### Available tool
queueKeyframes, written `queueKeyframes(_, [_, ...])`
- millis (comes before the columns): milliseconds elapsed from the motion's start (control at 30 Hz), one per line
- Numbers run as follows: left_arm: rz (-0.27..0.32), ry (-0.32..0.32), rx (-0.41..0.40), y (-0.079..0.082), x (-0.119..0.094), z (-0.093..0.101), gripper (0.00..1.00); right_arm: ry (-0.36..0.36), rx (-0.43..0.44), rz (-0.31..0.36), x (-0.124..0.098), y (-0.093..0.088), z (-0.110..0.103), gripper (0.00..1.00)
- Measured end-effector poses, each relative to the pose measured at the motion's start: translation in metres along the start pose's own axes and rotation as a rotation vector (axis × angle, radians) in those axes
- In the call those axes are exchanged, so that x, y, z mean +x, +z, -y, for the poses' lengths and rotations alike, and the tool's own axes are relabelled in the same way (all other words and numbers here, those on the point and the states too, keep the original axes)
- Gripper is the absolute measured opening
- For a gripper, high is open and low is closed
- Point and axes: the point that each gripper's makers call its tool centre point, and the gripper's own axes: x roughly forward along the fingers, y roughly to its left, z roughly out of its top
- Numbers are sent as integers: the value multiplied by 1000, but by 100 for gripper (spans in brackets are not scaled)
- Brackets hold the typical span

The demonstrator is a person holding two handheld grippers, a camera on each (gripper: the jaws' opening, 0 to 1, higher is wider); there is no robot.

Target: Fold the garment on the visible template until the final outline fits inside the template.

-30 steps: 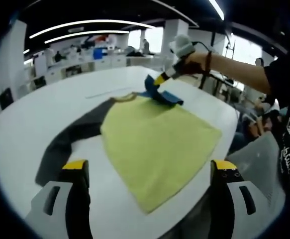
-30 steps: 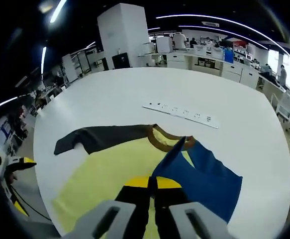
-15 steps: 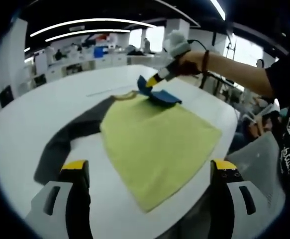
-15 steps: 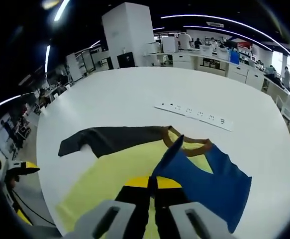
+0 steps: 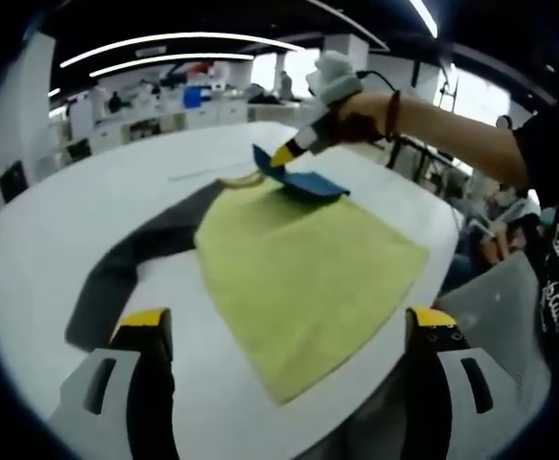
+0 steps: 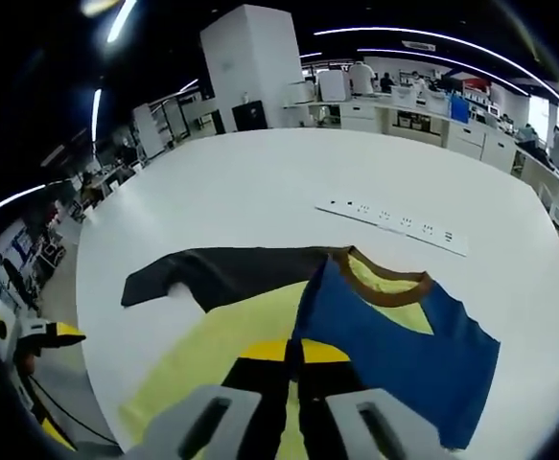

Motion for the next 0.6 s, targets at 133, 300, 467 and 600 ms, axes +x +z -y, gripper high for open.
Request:
queueKeyframes(133, [-2, -3, 0, -1, 0, 0, 97, 9, -12, 1, 4, 2, -9, 0])
queueKeyframes(300, [-1, -3, -5, -2, 0, -1, 97, 26, -36, 1, 11, 5, -24, 0])
queueKeyframes(467, [-2, -2, -13, -5, -1, -1, 97, 46, -58, 2, 16, 6, -36, 0])
queueKeyframes(600, [-6, 3, -18, -7, -2, -3, 97, 62, -68, 3, 20, 7, -45, 0])
